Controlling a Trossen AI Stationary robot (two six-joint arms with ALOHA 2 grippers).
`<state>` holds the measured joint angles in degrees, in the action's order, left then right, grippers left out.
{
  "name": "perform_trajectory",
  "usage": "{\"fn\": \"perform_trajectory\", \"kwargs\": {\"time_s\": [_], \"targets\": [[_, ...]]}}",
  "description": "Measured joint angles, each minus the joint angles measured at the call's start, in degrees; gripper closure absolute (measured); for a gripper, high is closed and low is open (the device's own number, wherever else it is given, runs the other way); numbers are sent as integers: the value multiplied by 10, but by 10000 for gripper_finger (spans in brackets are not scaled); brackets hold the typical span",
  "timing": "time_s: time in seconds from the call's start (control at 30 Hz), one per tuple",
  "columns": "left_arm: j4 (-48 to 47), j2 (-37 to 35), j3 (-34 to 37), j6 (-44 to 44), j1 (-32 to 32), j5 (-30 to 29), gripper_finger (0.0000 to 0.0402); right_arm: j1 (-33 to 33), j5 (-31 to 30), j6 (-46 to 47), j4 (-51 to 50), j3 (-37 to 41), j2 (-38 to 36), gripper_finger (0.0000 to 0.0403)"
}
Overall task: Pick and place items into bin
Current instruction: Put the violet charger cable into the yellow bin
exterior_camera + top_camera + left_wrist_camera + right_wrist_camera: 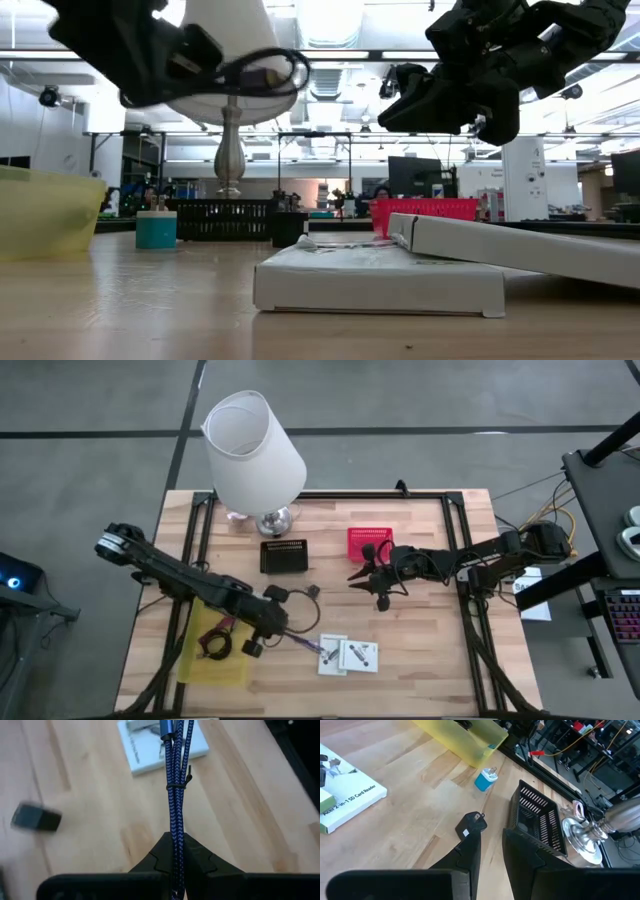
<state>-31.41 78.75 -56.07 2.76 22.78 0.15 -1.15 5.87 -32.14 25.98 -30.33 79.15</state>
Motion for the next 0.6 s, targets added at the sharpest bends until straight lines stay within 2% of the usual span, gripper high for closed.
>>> {"fn": "perform_trajectory", "kwargs": {"time_s": [0.13,0.33,0.53,0.6], "targets": [[-54,-44,2,89,2,-15,399,0,0,0,0,0,0,335],[-160,-80,4,328,3,-37,399,0,0,0,0,0,0,335],[-241,-98,4,482,13,-35,399,0,0,0,-1,0,0,335],[-259,-102,4,525,19,-17,399,0,0,0,-1,0,0,335]]}}
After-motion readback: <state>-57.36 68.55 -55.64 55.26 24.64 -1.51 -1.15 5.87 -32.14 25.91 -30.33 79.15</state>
